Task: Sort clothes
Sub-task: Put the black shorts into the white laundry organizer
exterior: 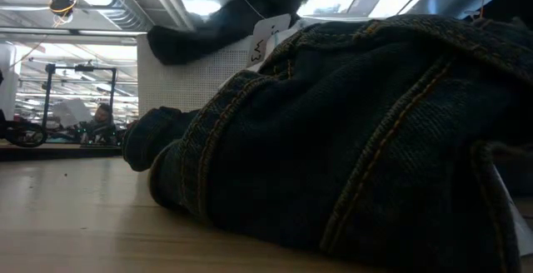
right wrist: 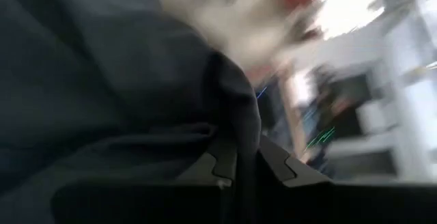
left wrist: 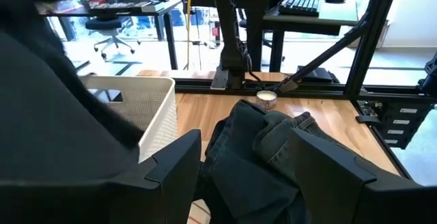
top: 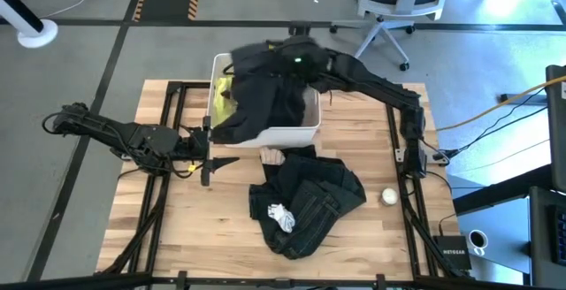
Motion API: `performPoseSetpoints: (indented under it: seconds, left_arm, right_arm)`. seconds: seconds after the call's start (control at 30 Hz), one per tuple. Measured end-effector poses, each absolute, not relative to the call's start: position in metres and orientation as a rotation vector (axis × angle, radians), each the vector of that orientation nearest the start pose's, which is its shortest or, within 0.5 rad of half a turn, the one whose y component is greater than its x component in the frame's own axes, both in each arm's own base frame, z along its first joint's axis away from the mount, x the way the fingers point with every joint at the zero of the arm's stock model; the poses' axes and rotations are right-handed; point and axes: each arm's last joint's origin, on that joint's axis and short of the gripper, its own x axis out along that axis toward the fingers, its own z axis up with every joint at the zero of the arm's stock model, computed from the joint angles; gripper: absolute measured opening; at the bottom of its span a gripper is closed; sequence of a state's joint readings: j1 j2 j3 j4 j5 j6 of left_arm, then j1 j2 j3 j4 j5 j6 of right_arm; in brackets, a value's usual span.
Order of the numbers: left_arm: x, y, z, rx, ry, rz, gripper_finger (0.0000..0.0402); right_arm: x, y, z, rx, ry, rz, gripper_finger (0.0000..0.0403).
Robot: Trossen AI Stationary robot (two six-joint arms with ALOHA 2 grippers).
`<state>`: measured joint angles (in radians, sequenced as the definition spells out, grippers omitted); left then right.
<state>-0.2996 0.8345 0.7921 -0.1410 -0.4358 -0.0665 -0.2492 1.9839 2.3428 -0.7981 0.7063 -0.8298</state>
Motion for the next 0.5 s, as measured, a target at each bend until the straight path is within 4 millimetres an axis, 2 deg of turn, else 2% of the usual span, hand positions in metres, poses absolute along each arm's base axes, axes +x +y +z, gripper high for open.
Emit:
performPoseSetpoints:
  seconds: [0.17,0.27,0.37,0.5]
  left_arm:
    - [0.178,-0.042,0.332,-0.01,0.165,0.142,0.0214]
    - [0.178,-0.042,0.332,-0.029,0.164,0.144,0.0214]
    - [0.178,-0.042,0.331,-0.033,0.171,0.145,0.0214]
    - [0.178,-0.042,0.33,-0.033,0.18,0.146,0.0214]
  right_arm:
    - [0.393,-0.146,0.395,-0.582,1.111,-0.688,0.0041]
    - [0.392,-0.149,0.379,-0.539,1.212,-0.669,0.007]
    - [0.393,-0.146,0.38,-0.562,1.208,-0.648,0.0111]
    - [0.384,-0.131,0.405,-0.622,1.131,-0.596,0.0168]
